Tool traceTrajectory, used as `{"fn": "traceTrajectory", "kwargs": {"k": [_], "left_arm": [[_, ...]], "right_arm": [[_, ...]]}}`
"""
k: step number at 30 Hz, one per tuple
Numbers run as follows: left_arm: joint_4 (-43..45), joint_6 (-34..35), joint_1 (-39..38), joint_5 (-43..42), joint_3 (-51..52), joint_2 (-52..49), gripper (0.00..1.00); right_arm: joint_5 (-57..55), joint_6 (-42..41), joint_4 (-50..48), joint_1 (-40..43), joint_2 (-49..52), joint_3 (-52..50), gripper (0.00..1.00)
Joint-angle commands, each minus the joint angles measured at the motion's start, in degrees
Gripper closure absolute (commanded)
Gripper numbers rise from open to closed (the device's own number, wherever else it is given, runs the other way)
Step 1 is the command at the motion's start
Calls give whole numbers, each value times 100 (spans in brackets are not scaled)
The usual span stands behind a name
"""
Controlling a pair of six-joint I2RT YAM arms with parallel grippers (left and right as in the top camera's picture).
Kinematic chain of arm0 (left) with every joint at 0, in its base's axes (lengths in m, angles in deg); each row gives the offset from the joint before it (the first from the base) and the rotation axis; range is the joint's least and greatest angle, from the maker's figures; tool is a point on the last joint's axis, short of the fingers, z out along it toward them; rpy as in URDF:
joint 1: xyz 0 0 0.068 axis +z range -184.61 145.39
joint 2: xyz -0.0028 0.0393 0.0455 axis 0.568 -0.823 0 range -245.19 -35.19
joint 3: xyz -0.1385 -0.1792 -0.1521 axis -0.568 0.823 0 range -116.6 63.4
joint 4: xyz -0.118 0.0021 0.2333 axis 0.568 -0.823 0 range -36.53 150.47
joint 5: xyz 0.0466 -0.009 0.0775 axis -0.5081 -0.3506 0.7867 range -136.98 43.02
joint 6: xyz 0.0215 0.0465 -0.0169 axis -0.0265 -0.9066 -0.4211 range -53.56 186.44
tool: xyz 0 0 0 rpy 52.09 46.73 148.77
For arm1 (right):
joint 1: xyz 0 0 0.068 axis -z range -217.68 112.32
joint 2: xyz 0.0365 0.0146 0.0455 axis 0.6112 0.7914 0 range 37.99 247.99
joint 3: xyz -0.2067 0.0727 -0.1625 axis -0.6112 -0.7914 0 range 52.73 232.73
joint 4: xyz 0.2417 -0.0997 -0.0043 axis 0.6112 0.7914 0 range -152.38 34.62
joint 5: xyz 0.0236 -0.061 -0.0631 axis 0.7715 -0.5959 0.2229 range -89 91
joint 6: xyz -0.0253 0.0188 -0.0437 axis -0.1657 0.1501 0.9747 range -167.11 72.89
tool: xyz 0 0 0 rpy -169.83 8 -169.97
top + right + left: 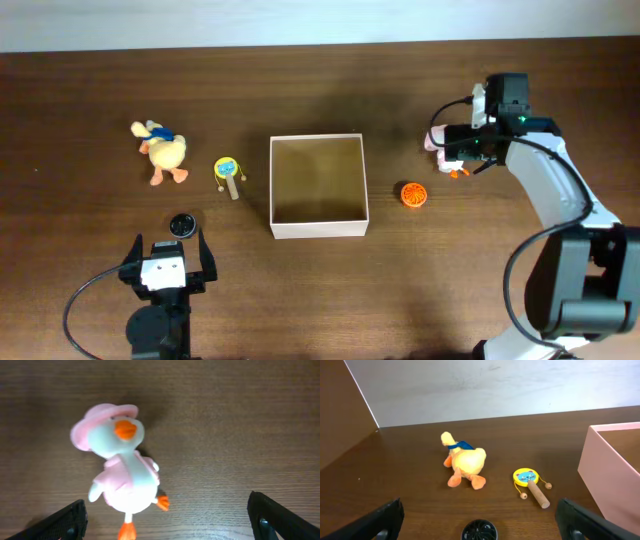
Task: Pack container
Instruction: 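Lower the right gripper over the duck toy and close on it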
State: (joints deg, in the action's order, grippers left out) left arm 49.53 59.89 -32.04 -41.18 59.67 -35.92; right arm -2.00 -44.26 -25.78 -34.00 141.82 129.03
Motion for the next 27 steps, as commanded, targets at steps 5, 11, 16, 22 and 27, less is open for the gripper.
{"fn": "traceTrajectory", "kwargs": {"k": [5, 11, 16, 22, 27], "left_arm": [[20, 31, -33, -44, 46, 39, 1], [20, 31, -33, -44, 46, 39, 1], [20, 31, -33, -44, 46, 39, 1], [20, 31, -33, -46, 46, 39, 1], [22, 31, -33, -44, 46, 37, 1]], "right_arm": [[568, -164, -83, 11, 533, 87, 8], [944, -227, -118, 9, 553, 87, 9], [1014, -511, -83, -7, 553, 87, 8], [1014, -529, 42, -7, 553, 85, 13], [1012, -531, -48, -7, 562, 85, 12]]}}
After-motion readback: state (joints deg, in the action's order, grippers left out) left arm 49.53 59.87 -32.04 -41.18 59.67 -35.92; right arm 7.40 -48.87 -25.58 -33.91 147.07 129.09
